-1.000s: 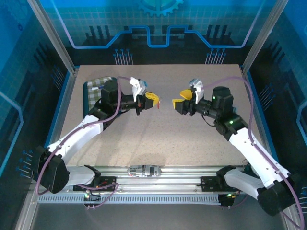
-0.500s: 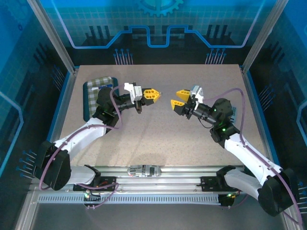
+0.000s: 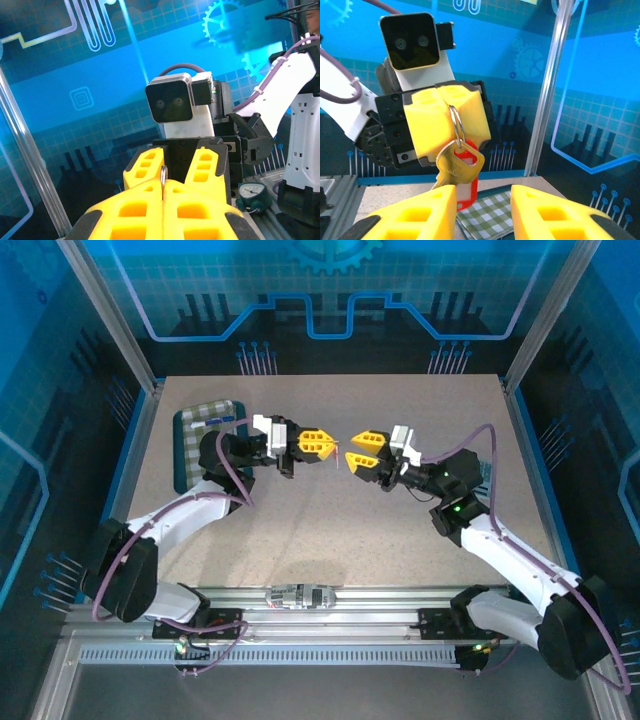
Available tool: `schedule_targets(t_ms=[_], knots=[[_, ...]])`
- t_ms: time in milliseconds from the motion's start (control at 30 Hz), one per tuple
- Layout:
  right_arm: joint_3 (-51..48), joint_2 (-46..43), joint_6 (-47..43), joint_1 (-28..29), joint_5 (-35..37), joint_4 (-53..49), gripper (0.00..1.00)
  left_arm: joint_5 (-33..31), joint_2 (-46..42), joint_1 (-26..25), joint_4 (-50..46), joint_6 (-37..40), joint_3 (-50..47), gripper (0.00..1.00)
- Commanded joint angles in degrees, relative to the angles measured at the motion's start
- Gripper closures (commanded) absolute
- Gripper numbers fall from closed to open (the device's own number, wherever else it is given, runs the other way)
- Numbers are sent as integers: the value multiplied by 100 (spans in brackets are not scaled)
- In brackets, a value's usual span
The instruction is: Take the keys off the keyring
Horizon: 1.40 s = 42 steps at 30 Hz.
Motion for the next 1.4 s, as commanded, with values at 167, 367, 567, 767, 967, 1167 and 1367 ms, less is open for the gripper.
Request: schedule_targets(t_ms=[167,367,567,767,967,1167,1367], knots=[[362,33,159,203,-60,321,72,248,22,-106,648,-316,60,100],[527,116,178,344,-87,315,74,245,-4,-131,638,-300,64,100],[575,181,224,437,-93,317,77,199,20,-135,758,-374,62,100],[563,175,357,462,-105,470,80,200,17,-144,778,-398,36,100],[557,148,463,478,-158,583,75,123,64,-142,900,-496,18,100],[563,104,533,480,-200,642,78,94,116,-140,972,-590,36,100],[593,130,673,488,-322,805,75,55,118,-143,978,-663,44,100]])
